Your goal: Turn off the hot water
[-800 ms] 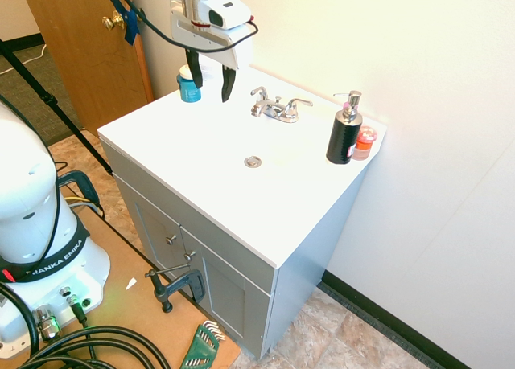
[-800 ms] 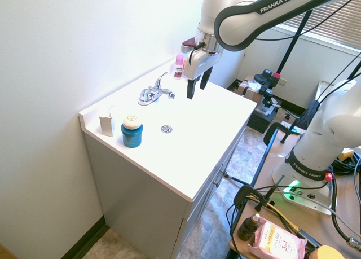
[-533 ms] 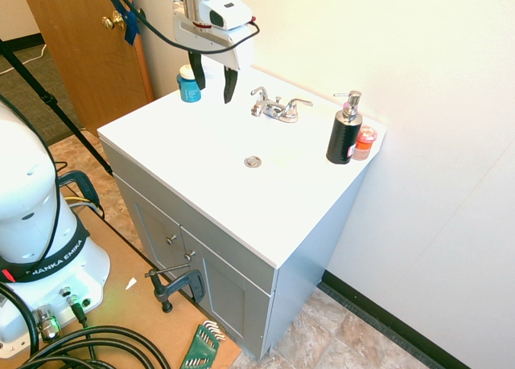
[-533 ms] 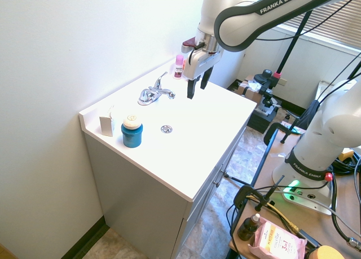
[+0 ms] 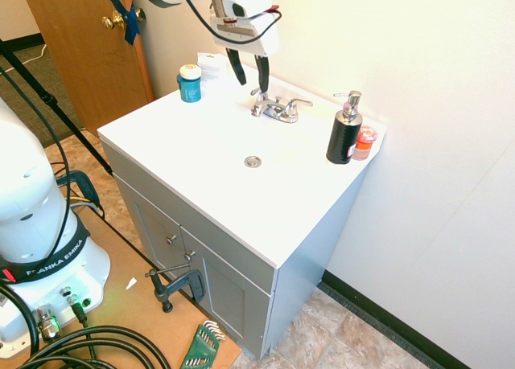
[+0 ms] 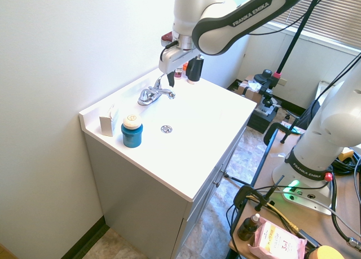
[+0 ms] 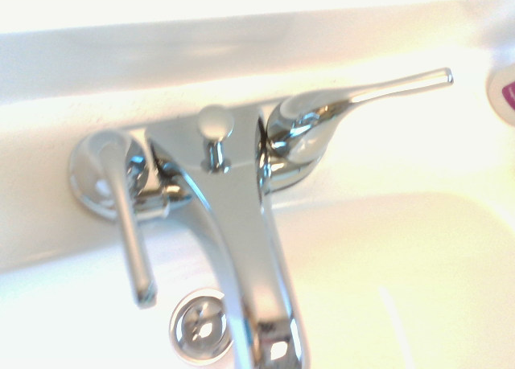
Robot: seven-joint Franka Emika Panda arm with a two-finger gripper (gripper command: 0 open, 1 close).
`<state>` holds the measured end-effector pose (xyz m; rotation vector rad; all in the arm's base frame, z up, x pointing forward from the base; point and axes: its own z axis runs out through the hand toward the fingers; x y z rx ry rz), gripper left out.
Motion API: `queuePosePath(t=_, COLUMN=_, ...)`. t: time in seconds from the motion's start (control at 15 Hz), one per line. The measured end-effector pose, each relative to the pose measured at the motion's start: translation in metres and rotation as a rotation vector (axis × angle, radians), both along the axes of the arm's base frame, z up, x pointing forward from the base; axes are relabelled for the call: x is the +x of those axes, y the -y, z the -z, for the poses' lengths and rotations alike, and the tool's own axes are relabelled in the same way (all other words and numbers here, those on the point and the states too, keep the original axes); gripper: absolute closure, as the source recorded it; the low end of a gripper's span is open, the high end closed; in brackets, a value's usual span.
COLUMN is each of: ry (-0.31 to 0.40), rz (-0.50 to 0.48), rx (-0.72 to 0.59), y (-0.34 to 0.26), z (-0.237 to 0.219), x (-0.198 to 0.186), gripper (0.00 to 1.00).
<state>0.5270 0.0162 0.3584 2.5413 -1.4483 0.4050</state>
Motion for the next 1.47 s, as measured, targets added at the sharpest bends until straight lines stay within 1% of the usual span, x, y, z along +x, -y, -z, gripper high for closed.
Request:
queuePosePath(t=0.2, ry=0.001, rz=0.015, rx=-0.033, y=-0.003, z=0.016, x=0.022, gripper=0.0)
queuePosePath(t=0.53, ry=-0.044, rz=0.003, rx=-0.046, y=-0.012, z=0.048, x=0.032, gripper=0.0)
queuePosePath(t=0.67, ry=-0.052, rz=-0.002, rx=-0.048, y=-0.015, z=0.057, x=0.035, gripper=0.0)
queuePosePath(t=1.07, ry=-0.026, rz=-0.016, rx=-0.024, y=-0.033, z=0.052, x=0.059, gripper=0.0)
queuePosePath(t=1.4, ry=-0.016, rz=-0.032, rx=0.013, y=-0.048, z=0.048, x=0.08, gripper=0.0)
queuePosePath(t=1.47, ry=-0.024, rz=-0.033, rx=0.018, y=-0.05, z=0.049, x=0.081, gripper=0.0)
